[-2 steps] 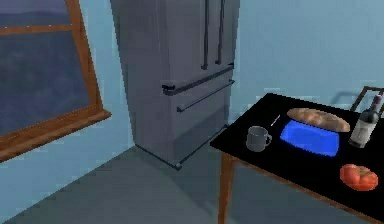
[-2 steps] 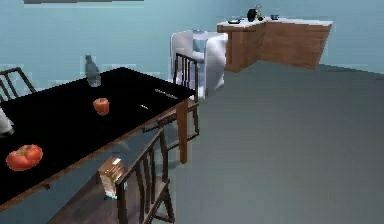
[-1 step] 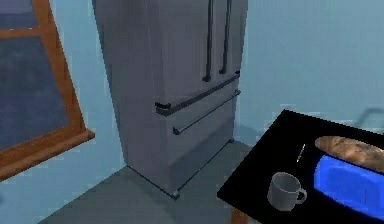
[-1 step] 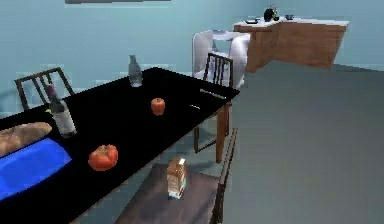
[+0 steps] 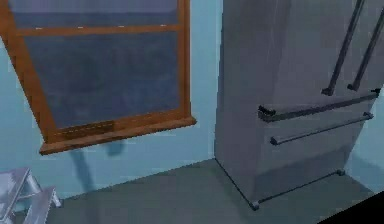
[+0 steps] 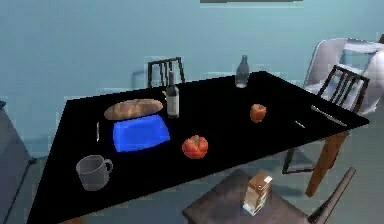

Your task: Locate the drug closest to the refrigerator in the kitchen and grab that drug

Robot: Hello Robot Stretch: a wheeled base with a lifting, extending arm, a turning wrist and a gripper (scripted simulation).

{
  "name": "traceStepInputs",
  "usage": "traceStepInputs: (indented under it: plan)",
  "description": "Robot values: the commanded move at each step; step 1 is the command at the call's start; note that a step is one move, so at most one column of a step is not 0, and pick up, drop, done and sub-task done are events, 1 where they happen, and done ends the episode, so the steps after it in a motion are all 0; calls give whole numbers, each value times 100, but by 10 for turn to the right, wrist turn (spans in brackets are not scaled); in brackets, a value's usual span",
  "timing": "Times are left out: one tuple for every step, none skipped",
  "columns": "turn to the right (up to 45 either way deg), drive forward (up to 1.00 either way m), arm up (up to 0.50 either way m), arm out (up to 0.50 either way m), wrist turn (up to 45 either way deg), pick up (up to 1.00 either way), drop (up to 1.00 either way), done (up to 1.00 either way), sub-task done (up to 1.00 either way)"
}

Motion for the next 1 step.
traceStepInputs:
  plan:
    - [450,0,0,0,0,0,0,0,0]
